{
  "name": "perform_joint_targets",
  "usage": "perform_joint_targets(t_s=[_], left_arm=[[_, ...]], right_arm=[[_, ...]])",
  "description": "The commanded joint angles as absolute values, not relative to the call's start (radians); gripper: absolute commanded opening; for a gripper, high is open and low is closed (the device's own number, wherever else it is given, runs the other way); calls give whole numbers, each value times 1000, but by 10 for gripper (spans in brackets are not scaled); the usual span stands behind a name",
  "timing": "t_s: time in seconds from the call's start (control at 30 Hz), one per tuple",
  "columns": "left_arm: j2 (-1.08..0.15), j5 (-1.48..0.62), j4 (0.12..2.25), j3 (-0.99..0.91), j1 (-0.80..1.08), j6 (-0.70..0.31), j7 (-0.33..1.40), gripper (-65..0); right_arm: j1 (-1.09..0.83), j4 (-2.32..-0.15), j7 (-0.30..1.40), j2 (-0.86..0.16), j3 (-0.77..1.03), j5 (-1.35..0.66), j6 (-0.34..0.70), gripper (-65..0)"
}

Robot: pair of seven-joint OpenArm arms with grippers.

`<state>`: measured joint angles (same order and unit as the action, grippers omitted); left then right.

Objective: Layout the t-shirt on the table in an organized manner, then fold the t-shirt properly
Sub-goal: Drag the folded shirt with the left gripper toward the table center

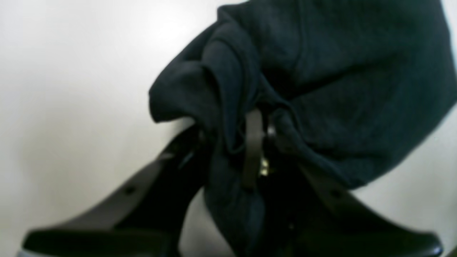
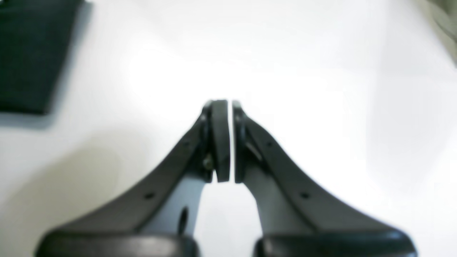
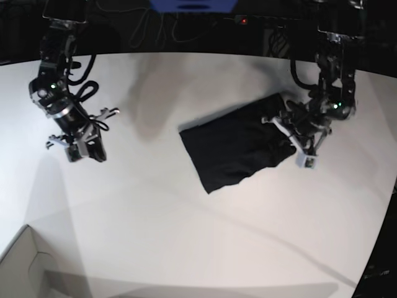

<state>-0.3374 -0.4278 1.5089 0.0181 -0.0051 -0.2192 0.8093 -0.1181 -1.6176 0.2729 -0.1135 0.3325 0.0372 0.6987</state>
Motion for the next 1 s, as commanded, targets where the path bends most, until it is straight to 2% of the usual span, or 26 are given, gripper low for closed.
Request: perform_joint_targets(t_s=[0.0, 0.23, 0.33, 0.47, 0.8, 0.97], left_arm=[[-360, -401, 1526, 58, -62, -220, 794, -648], [-375, -211, 1443, 298, -292, -229, 785, -648], [-363, -157, 1334, 469, -420, -340, 783, -648], [-277, -24, 1176, 639, -542, -475, 756, -648], [-31, 479, 977, 659, -555, -615, 355, -648], [45, 624, 918, 661, -555, -657, 254, -648]], right_arm=[[-108, -1636, 245, -119, 343, 19, 698, -644], [-185, -1696, 243, -120, 430, 19, 698, -644], [-220, -1735, 243, -120, 460, 19, 698, -644], [-288, -1781, 243, -114, 486, 19, 698, -645], [-423, -1880, 243, -4, 486, 19, 698, -646], [-470, -1897, 243, 8, 486, 19, 698, -646]])
